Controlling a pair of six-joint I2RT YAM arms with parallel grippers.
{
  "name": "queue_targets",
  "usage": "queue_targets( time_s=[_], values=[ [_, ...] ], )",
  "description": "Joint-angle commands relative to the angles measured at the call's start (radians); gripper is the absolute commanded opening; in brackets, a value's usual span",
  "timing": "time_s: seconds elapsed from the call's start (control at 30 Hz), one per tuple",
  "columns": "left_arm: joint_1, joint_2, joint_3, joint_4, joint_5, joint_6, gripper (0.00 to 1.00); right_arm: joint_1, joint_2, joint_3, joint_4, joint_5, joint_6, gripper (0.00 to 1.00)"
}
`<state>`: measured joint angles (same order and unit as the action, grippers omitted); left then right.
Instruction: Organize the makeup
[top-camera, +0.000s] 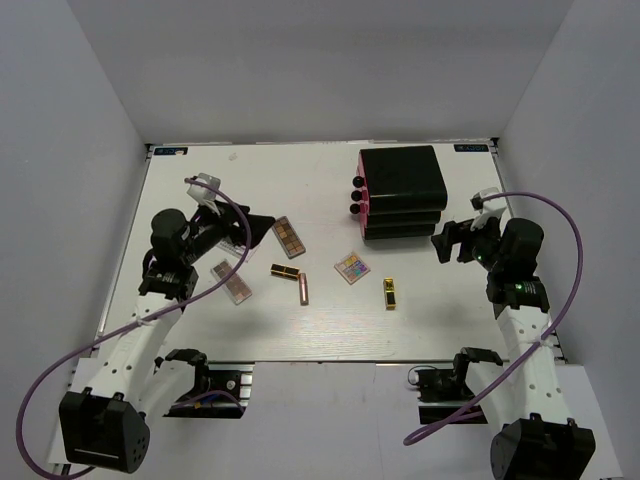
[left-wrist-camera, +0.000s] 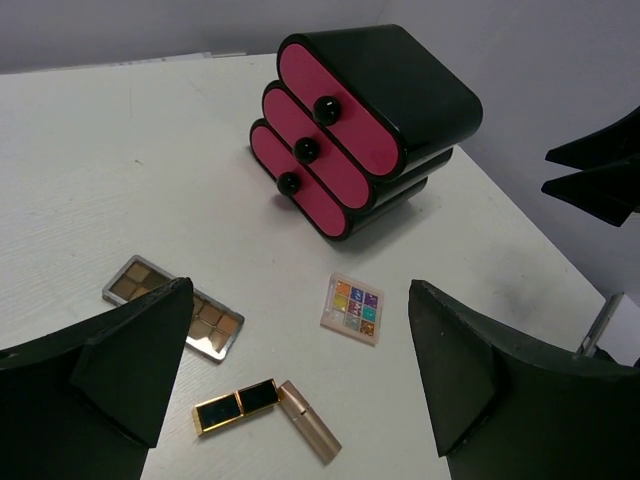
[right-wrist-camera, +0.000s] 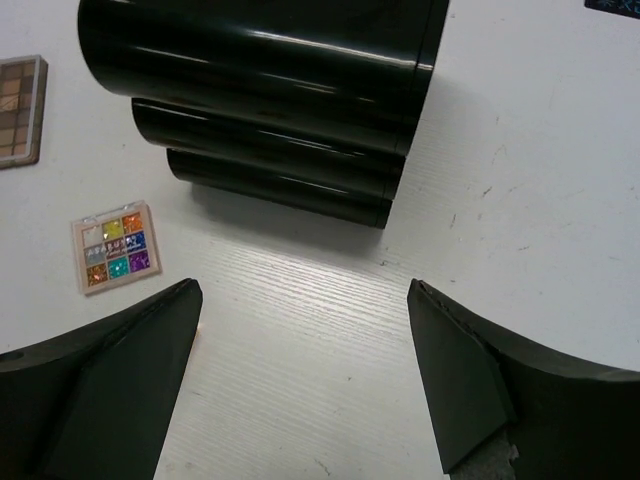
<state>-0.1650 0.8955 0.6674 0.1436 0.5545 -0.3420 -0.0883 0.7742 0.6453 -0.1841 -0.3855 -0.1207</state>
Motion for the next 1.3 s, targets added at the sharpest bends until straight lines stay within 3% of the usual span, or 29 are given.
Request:
queue_targets(
  time_s=[0.0, 0.1, 0.27, 0.37, 0.4, 0.47, 0.53, 0.57, 0.6, 0.63, 0.67, 0.73, 0.77, 0.8, 0.83, 0.97, 1.27],
  values=[
    [0.001, 0.009, 0.004, 0.03, 0.053, -0.014, 0.98, 0.009, 0.0, 0.027, -0.043, -0.096, -0.12, 0.89],
    [0.001, 0.043, 0.014, 0.03, 0.074, -0.026, 0.98, 0.012, 0.011, 0.059, -0.135, -0.165, -0.282, 0.89],
    [0.001, 0.118, 0.027, 0.083, 0.107, -0.084, 0.89, 0.01, 0.023, 0.172, -0.213, -0.017, -0.393, 0.89],
    [-0.008, 0.225, 0.088, 0.077, 0.128, -0.127, 0.67, 0.007, 0.03, 0.218, -0.253, 0.033, -0.431, 0.89],
    [-0.019, 0.259, 0.113, 0.062, 0.149, -0.133, 0.53, 0.007, 0.036, 0.226, -0.282, 0.007, -0.438, 0.89],
    [-0.019, 0.311, 0.168, 0.062, 0.156, -0.166, 0.41, 0.005, 0.051, 0.238, -0.298, -0.024, -0.418, 0.89],
    [-0.037, 0.377, 0.204, 0.065, 0.139, -0.19, 0.32, 0.005, 0.069, 0.234, -0.269, -0.09, -0.369, 0.67],
    [-0.037, 0.416, 0.245, 0.06, 0.128, -0.193, 0.32, 0.005, 0.082, 0.249, -0.256, -0.107, -0.306, 0.51],
    [-0.054, 0.437, 0.267, 0.059, 0.116, -0.198, 0.32, 0.005, 0.1, 0.266, -0.244, -0.139, -0.268, 0.26],
    [-0.077, 0.46, 0.288, 0.057, 0.108, -0.212, 0.38, 0.004, 0.146, 0.287, -0.233, -0.153, -0.237, 0.22],
    [-0.09, 0.482, 0.335, 0.053, 0.098, -0.216, 0.46, 0.004, 0.17, 0.31, -0.23, -0.17, -0.176, 0.23],
    [-0.131, 0.56, 0.382, 0.042, 0.07, -0.235, 0.66, 0.004, 0.262, 0.396, -0.223, -0.2, -0.12, 0.53],
    [-0.143, 0.585, 0.402, 0.037, 0.053, -0.241, 0.73, 0.004, 0.295, 0.428, -0.221, -0.208, -0.094, 0.62],
    [-0.159, 0.629, 0.441, 0.031, 0.032, -0.247, 0.77, 0.004, 0.351, 0.485, -0.216, -0.217, -0.044, 0.81],
    [-0.172, 0.649, 0.455, 0.033, -0.008, -0.261, 0.81, 0.001, 0.376, 0.507, -0.209, -0.223, -0.019, 0.88],
    [-0.228, 0.755, 0.52, 0.066, -0.079, -0.321, 0.88, -0.004, 0.465, 0.568, -0.121, -0.224, 0.084, 0.89],
    [-0.283, 0.987, 0.707, 0.113, -0.117, -0.39, 0.89, -0.028, 0.753, 0.714, -0.051, -0.27, 0.204, 0.86]
  ],
)
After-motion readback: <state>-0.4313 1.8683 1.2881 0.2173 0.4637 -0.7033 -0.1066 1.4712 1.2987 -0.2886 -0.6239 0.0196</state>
